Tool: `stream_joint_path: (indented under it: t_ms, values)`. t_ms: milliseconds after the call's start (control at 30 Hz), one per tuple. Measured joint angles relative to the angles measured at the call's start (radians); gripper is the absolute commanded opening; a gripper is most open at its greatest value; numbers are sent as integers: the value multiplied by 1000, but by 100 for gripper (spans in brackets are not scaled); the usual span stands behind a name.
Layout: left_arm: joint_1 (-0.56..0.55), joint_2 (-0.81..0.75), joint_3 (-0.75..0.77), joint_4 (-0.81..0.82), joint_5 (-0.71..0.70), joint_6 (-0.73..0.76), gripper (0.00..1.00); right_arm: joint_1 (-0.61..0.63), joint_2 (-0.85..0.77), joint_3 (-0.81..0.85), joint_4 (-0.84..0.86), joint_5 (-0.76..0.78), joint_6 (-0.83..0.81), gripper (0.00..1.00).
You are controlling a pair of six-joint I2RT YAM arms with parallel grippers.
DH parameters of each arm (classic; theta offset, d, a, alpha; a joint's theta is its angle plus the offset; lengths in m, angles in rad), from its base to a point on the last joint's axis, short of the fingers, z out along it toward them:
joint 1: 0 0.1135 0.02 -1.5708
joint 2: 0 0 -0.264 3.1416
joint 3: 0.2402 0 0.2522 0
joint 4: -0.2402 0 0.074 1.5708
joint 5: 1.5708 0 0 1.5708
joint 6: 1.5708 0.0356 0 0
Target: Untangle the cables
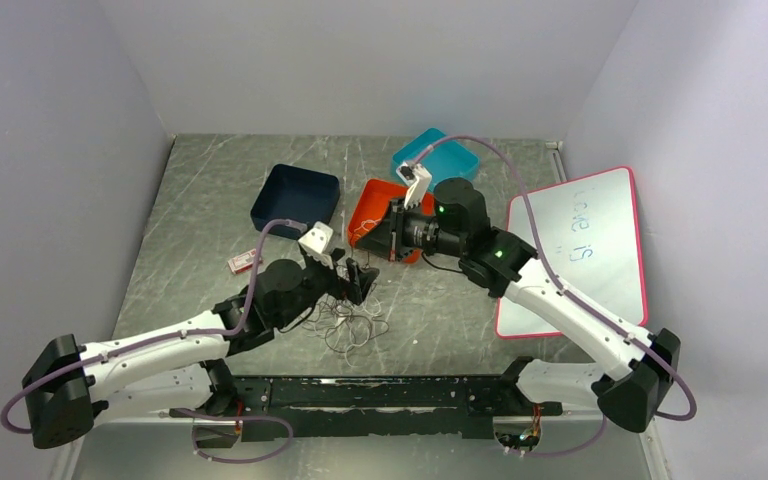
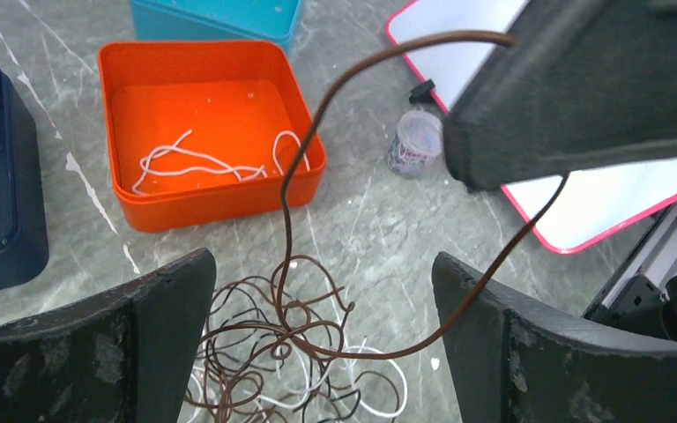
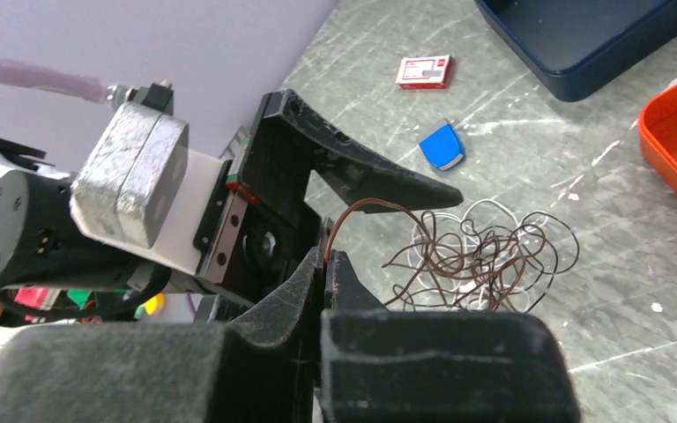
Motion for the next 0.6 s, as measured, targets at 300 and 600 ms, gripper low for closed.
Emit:
stream_joint_path:
  t_ms: [300, 600]
  values:
    - [0, 105, -2, 125, 30, 6, 74, 0, -39, 32, 0, -40, 42, 0]
    - [0, 252, -137, 281, 126, -118, 63, 0, -84, 117, 19, -50, 85, 0]
